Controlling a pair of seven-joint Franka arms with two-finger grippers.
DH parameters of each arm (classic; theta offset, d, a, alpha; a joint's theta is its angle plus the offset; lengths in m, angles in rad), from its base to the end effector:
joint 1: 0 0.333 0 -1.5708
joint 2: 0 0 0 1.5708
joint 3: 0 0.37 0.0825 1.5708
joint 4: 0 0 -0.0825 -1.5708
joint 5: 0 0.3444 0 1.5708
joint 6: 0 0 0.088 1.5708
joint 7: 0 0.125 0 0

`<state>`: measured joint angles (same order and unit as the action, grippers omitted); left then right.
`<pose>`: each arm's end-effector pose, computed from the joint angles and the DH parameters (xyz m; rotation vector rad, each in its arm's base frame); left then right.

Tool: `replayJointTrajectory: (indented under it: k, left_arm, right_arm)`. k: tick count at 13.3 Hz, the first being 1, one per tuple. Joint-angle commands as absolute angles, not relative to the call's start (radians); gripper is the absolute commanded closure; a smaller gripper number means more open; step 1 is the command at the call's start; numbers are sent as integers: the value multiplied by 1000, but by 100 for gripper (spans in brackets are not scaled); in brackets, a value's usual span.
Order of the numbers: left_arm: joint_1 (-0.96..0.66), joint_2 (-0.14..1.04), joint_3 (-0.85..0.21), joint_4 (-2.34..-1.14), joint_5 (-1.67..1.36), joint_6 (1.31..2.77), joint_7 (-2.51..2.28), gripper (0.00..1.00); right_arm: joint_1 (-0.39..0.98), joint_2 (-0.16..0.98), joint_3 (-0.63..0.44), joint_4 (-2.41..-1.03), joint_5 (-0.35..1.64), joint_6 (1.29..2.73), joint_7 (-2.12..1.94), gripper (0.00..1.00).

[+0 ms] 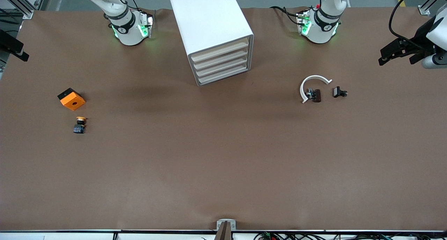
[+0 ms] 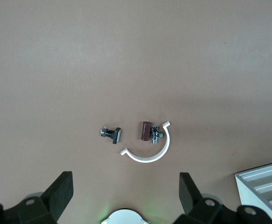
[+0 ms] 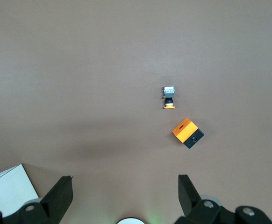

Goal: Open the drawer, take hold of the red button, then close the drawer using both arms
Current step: 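Move the left gripper toward the front of the white cabinet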

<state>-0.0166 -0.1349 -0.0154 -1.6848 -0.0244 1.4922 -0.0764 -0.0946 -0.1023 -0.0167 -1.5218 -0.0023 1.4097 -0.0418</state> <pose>0.4549 -0.0184 0.6706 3.1204 0.0677 -0.0918 0.4561 -0.0519 0.7171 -3.1395 0.1096 0.0154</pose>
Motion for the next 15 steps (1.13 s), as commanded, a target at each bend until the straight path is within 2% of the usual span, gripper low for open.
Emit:
replayJointTrajectory:
  k: [1,6,15]
  left_arm:
    - [-28,-140,-8,-1687,-5,1494,-58,0]
    - [-28,-133,-9,-1687,-5,1471,-78,0]
    - [-31,32,-17,-1684,-6,1483,-141,0]
  right_arm:
    - [-92,-124,-20,-1543,5,1413,-29,0]
    - [-92,-124,-20,-1543,5,1414,-29,0]
    - [-92,-124,-20,-1543,5,1413,-29,0]
